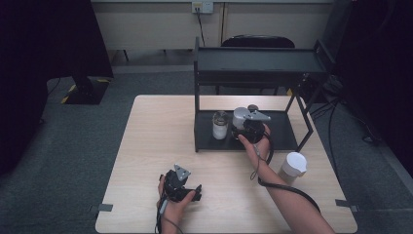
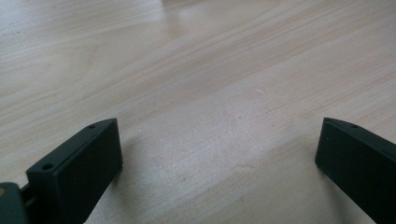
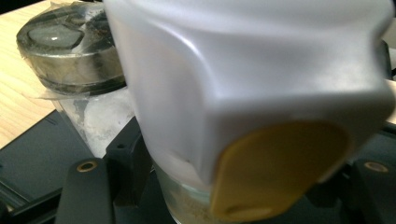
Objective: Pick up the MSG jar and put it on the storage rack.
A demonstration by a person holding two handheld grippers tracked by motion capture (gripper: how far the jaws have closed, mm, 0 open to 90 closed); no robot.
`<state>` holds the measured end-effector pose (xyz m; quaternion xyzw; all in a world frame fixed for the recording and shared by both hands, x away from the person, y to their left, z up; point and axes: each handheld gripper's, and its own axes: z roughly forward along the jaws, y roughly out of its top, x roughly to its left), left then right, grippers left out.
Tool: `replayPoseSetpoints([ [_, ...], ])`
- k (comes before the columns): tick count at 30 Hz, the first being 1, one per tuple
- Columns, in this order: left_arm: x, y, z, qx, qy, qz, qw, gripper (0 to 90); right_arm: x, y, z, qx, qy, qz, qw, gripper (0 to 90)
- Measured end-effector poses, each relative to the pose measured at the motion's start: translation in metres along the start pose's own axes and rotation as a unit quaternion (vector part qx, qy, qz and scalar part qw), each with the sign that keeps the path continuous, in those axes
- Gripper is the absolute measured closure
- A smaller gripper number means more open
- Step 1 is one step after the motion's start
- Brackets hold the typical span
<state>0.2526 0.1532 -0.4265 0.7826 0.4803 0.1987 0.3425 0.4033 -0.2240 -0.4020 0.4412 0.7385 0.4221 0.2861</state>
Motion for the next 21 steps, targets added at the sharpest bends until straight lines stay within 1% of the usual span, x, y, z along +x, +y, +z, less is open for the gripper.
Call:
replayPoseSetpoints([
  [3, 0.0, 0.0, 0.0, 0.0, 0.0, 0.0, 1.0, 0.0, 0.0005, 0.0004, 0.0012, 0.001, -0.001, 0.0, 1.0, 30.7],
  [10, 0.0, 0.0, 0.0, 0.0, 0.0, 0.0, 1.0, 0.0, -0.0003, 0.0007, 0.0049, 0.005, 0.001, 0.009, 0.9999, 30.7],
  [13, -0.0001, 0.0, 0.0, 0.0, 0.0, 0.0, 1.0, 0.0, 0.002, 0.0001, 0.0061, 0.005, -0.002, 0.002, 1.0, 30.7],
  [15, 0.0, 0.0, 0.0, 0.0, 0.0, 0.0, 1.0, 0.0, 0.0015, 0.0001, 0.0068, 0.004, 0.0, 0.006, 1.0, 30.7],
  [18, 0.0, 0.0001, 0.0, 0.0, 0.0, 0.0, 1.0, 0.0, 0.003, 0.0001, 0.0073, 0.003, -0.004, 0.0, 1.0, 30.7],
  [21, 0.0, 0.0, 0.0, 0.0, 0.0, 0.0, 1.0, 0.0, 0.0018, -0.0003, 0.0076, 0.002, -0.004, 0.002, 1.0, 30.7],
])
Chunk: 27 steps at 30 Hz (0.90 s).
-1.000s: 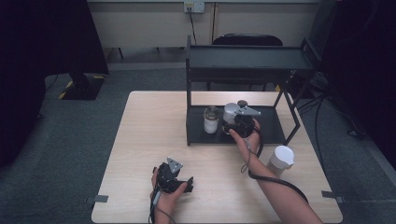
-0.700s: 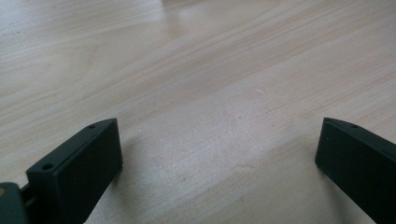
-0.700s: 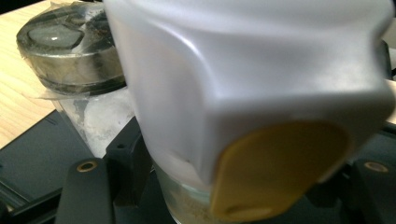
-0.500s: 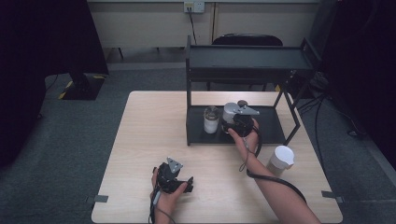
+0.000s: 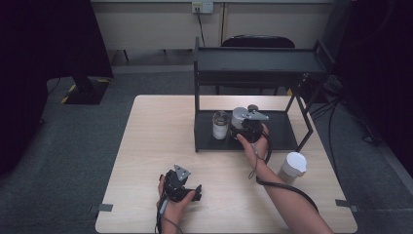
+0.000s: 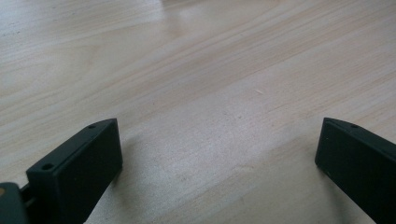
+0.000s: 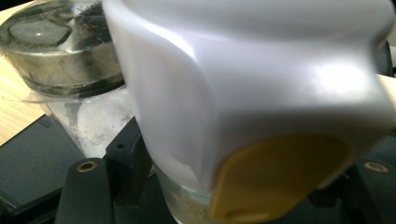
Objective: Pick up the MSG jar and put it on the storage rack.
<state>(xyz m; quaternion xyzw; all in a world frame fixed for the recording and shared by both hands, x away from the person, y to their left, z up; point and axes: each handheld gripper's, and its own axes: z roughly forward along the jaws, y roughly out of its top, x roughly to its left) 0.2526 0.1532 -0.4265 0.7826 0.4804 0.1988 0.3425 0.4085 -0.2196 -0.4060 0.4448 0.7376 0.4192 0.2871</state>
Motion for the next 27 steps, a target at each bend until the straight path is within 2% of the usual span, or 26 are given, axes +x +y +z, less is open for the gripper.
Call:
replayPoseSetpoints([
  [17, 0.0, 0.0, 0.0, 0.0, 0.0, 0.0, 1.0, 0.0, 0.0004, -0.0006, 0.0008, -0.001, -0.003, -0.001, 1.0, 30.6],
  [27, 0.0, 0.0, 0.0, 0.0, 0.0, 0.0, 1.0, 0.0, 0.0015, 0.0, -0.0003, 0.002, -0.007, 0.009, 0.9999, 30.5],
])
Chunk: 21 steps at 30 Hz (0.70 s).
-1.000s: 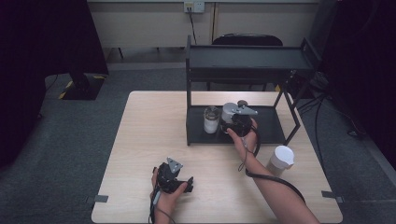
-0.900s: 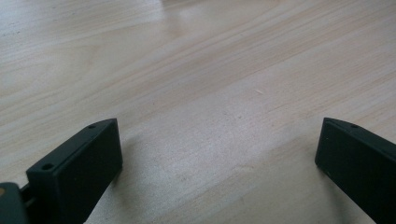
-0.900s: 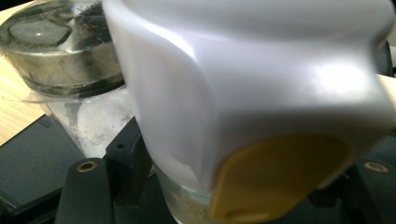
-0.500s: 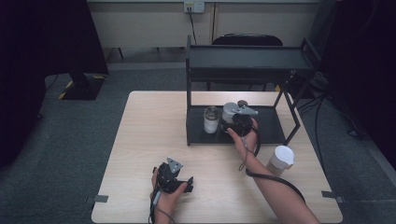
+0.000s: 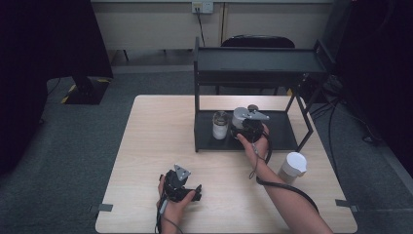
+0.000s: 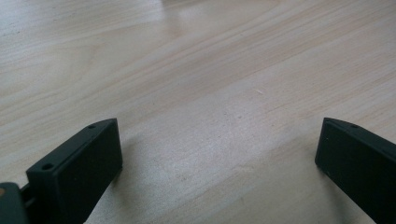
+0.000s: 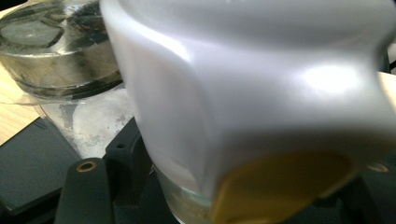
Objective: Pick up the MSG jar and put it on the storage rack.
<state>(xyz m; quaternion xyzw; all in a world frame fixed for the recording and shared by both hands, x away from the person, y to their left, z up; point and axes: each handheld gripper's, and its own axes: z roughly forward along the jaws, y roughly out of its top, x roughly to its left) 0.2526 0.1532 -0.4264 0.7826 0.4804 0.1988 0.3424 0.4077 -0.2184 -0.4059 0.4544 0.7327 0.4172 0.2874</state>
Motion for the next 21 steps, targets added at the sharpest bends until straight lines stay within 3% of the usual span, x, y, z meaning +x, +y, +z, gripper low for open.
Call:
replayPoseSetpoints([
  [15, 0.0, 0.0, 0.0, 0.0, 0.0, 0.0, 1.0, 0.0, -0.0001, 0.0041, -0.0019, 0.009, -0.001, 0.01, 0.9999, 30.1],
  [21, 0.0, 0.0, 0.0, 0.0, 0.0, 0.0, 1.0, 0.0, 0.0003, 0.0076, -0.0024, 0.017, 0.0, 0.017, 0.9997, 25.5],
])
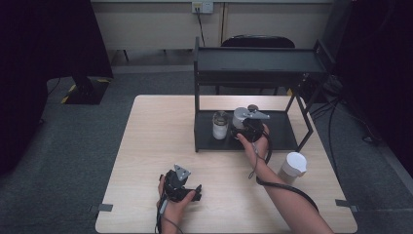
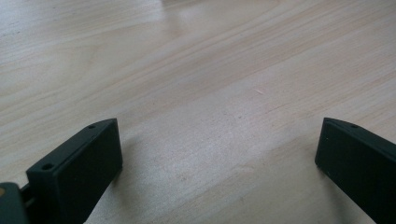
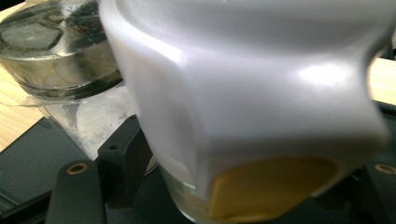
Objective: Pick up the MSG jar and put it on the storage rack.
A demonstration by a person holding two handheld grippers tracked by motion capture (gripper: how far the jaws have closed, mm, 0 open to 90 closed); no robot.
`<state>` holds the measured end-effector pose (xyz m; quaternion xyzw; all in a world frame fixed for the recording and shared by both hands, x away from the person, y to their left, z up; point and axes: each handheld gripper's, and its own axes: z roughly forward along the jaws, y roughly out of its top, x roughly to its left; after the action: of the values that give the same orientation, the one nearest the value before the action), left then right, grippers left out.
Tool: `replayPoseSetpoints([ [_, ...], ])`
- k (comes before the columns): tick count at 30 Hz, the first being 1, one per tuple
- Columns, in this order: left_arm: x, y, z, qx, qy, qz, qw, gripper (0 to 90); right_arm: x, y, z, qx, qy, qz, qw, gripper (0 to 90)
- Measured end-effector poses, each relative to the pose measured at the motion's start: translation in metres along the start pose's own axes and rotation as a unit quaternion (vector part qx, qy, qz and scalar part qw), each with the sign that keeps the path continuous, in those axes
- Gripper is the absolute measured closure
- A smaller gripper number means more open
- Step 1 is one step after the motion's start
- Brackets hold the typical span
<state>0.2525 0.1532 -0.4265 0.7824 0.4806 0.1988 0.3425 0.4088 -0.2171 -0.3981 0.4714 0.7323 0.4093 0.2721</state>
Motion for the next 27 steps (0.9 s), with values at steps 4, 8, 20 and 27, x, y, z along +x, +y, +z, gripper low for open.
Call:
replayPoseSetpoints([
  [4, 0.0, 0.0, 0.0, 0.0, 0.0, 0.0, 1.0, 0.0, 0.002, 0.002, 0.0, 0.005, -0.004, -0.004, 1.0, 18.4],
  [8, 0.0, 0.0, 0.0, 0.0, 0.0, 0.0, 1.0, 0.0, 0.0, 0.004, -0.002, 0.013, 0.003, 0.003, 0.9999, 10.5],
  [20, 0.0, 0.0, 0.0, 0.0, 0.0, 0.0, 1.0, 0.0, -0.002, 0.004, -0.014, 0.023, 0.025, 0.018, 0.9993, 1.1],
  [27, 0.0, 0.0, 0.0, 0.0, 0.0, 0.0, 1.0, 0.0, -0.006, 0.005, -0.025, 0.031, 0.048, 0.025, 0.9981, 0.7],
])
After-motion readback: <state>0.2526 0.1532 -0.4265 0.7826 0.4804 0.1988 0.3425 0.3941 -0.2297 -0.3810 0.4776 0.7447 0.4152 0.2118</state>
